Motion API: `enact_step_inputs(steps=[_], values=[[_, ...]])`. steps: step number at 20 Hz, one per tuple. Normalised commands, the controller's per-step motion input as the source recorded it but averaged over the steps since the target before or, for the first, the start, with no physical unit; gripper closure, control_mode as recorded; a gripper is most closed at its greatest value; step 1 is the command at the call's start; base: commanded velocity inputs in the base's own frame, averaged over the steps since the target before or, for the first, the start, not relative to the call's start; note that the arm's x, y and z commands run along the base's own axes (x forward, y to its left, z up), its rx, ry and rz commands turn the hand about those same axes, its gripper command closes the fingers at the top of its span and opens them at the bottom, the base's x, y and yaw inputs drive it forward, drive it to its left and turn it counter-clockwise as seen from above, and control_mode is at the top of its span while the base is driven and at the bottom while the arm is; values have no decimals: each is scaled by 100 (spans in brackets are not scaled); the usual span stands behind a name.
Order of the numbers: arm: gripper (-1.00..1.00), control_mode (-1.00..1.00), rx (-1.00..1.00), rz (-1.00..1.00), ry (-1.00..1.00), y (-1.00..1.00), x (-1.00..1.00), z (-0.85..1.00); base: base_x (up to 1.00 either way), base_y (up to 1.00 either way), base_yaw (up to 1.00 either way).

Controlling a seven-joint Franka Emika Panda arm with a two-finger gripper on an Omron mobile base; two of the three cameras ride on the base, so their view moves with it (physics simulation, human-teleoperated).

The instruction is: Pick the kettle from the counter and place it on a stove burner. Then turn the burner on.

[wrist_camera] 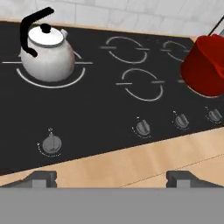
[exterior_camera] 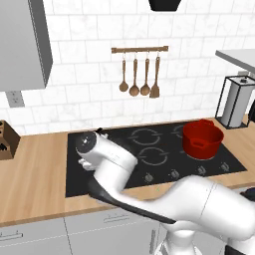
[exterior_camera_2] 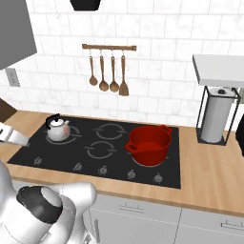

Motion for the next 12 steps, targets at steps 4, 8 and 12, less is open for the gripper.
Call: enact_step_inputs(steps=[4,8,12], values=[[-100,-100,16,28,56,-13,0,-6,0,0,0],[-100,-100,10,32,40,-2,-2,-50,0,0,0],[-100,-100,1,11,20,15,6,-48,0,0,0]])
